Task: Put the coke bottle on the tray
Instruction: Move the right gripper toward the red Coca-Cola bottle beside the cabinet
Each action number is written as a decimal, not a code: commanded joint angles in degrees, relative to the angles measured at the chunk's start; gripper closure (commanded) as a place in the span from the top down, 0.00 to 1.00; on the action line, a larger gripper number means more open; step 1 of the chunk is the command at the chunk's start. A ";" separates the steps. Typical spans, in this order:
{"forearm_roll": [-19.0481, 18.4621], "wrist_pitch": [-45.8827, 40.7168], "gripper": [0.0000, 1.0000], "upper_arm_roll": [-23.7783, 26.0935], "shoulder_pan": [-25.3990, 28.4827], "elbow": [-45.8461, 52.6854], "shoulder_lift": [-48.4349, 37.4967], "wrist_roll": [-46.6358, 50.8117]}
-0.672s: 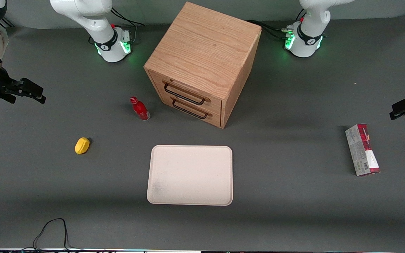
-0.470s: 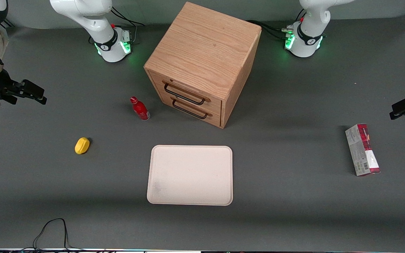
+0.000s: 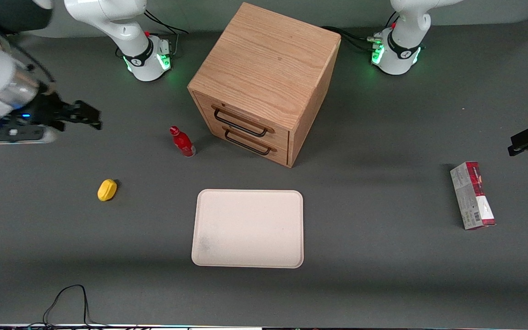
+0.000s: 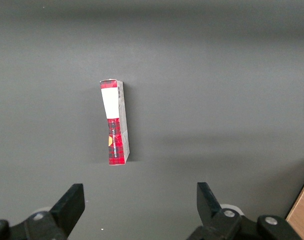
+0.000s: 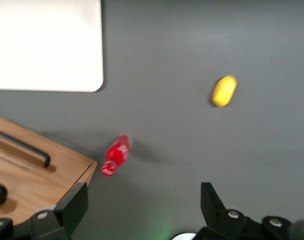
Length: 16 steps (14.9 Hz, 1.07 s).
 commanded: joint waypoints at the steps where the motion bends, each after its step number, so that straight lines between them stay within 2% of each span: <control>1: 1.27 5.27 1.00 -0.54 4.93 -8.85 -4.08 4.71; 3: 1.27 12.02 1.00 -0.62 8.79 -17.80 -8.39 8.57; 7: 1.27 26.35 1.00 -0.54 12.93 -33.73 -13.15 12.10; 16: 1.27 42.89 1.00 -0.45 15.40 -47.29 -10.70 14.21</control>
